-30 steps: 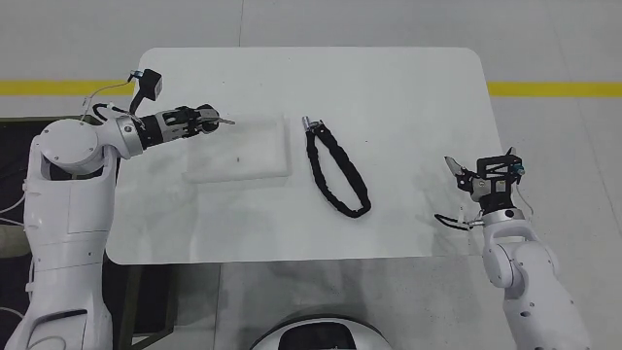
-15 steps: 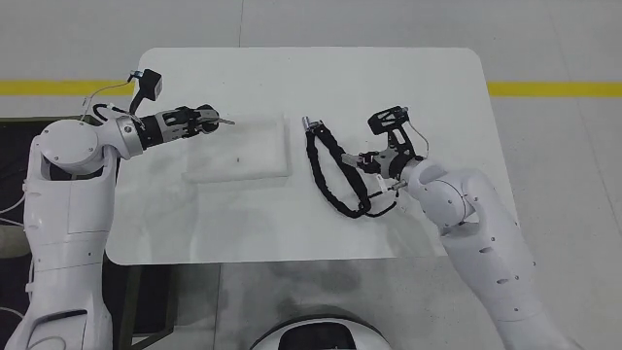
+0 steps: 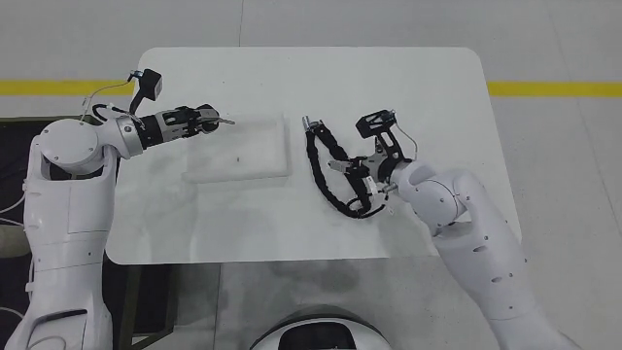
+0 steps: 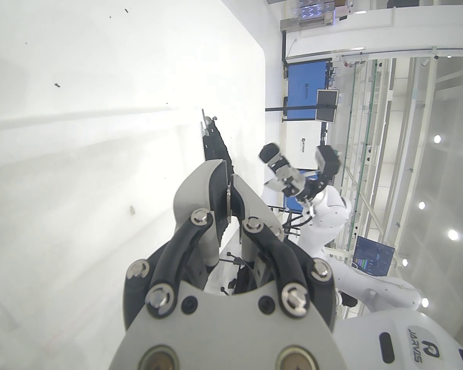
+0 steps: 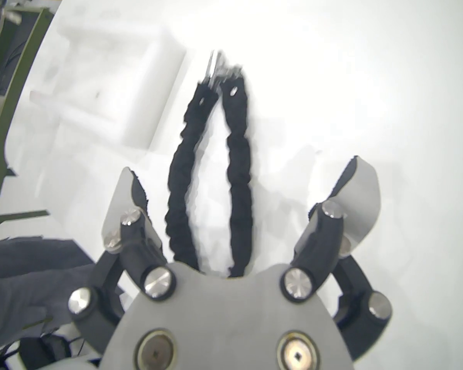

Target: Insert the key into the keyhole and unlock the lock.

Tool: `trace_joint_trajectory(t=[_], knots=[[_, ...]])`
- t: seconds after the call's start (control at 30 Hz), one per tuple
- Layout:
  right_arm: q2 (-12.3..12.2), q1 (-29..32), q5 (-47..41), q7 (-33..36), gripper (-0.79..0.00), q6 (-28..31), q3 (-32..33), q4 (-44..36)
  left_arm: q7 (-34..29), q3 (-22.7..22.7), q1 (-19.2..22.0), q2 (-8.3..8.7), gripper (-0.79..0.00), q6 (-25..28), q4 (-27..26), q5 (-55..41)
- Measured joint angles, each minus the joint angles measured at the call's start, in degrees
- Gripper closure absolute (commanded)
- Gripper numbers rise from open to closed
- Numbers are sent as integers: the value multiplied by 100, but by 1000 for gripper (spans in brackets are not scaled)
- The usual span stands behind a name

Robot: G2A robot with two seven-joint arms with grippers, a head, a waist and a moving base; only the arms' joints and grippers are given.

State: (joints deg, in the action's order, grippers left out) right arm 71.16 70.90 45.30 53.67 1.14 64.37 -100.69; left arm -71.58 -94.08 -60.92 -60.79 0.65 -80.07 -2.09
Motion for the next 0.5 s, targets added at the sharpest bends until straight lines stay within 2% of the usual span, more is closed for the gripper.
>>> trace_joint_trajectory(t=[0.03,0.13,0.23,0.33,0.37,0.5], knots=[[49,-110,-320,235,-785,11,-80,150,0,0,0,0,0,0,0,0],[244,-1010,-1218,712,-785,-106,-456,626,0,0,0,0,0,0,0,0],[441,-1771,-1388,793,-785,-420,-887,952,0,0,0,0,0,0,0,0],[650,-2399,-1714,1266,-773,-730,-1230,1440,0,0,0,0,0,0,0,0],[733,-2656,-1827,1476,-708,-755,-1339,1674,0,0,0,0,0,0,0,0],[983,-3326,-1457,1902,-597,-580,-1823,2336,0,0,0,0,0,0,0,0]])
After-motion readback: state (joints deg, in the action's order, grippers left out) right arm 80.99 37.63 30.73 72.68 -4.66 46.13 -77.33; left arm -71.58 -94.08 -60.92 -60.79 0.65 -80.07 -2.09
